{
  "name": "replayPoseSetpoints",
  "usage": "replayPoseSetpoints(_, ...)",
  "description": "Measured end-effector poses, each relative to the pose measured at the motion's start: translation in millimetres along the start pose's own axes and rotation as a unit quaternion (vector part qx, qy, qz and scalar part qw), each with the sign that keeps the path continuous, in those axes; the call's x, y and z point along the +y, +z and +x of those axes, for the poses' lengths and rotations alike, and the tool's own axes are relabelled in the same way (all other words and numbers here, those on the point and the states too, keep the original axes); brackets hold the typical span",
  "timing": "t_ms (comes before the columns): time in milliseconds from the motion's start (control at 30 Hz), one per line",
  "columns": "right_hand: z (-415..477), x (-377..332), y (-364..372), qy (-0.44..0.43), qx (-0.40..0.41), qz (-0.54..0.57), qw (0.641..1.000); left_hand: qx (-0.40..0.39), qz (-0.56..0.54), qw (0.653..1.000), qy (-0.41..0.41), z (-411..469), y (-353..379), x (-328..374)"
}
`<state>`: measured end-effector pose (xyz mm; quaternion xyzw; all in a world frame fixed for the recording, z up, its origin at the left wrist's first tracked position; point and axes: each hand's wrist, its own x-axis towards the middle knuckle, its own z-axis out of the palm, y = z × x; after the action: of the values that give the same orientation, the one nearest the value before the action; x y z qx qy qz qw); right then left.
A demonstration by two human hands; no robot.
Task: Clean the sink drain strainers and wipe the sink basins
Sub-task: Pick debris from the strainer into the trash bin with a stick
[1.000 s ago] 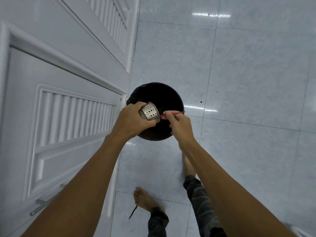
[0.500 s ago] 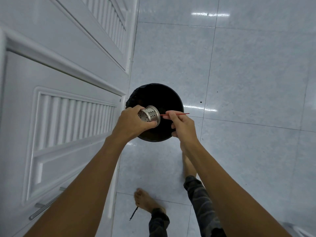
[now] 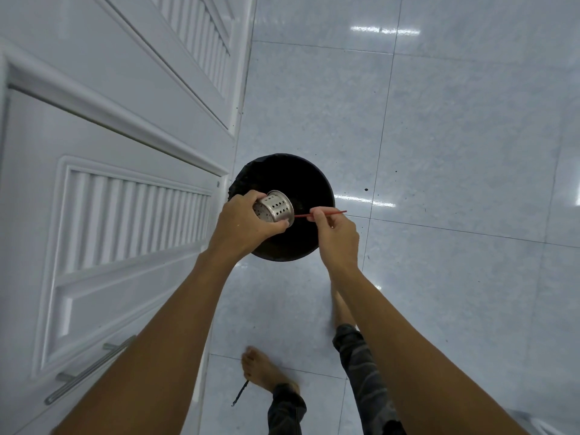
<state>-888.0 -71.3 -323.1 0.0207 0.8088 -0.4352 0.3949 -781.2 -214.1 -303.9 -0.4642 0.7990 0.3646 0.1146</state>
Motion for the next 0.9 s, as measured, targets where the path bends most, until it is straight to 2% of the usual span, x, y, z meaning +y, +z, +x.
replayPoseSetpoints(33, 0, 0, 0, -0.008, 0.018, 0.002, 1.0, 0.008, -0.004, 1.0, -0.01, 0, 1, -1)
replayPoseSetpoints(100, -3, 1, 3, -0.022, -0.014, 0.02, 0.999, 0.013, -0.014, 0.999, -0.026, 0, 2, -4)
replayPoseSetpoints(167, -7, 5, 8, -0.041, -0.04, -0.018, 0.998, 0.001, -0.016, 1.0, -0.024, -2, 5, -5)
replayPoseSetpoints(300, -3, 10, 7, -0.02, 0.05, -0.051, 0.997, 0.009, -0.033, 0.999, -0.033, -7, 11, -9)
replayPoseSetpoints(433, -10, 0, 1, -0.053, 0.043, -0.016, 0.998, 0.068, -0.158, 0.983, -0.063, -15, 13, -12)
replayPoseSetpoints(567, -24, -25, -11, -0.095, 0.068, 0.017, 0.993, 0.162, -0.237, 0.958, -0.015, -32, 6, -1)
replayPoseSetpoints(767, -66, -88, -24, -0.174, 0.067, 0.069, 0.98, 0.246, -0.264, 0.933, -0.003, -60, -40, 29)
replayPoseSetpoints(900, -107, -134, -26, -0.268, 0.076, 0.086, 0.957, 0.282, -0.254, 0.925, 0.022, -82, -86, 44)
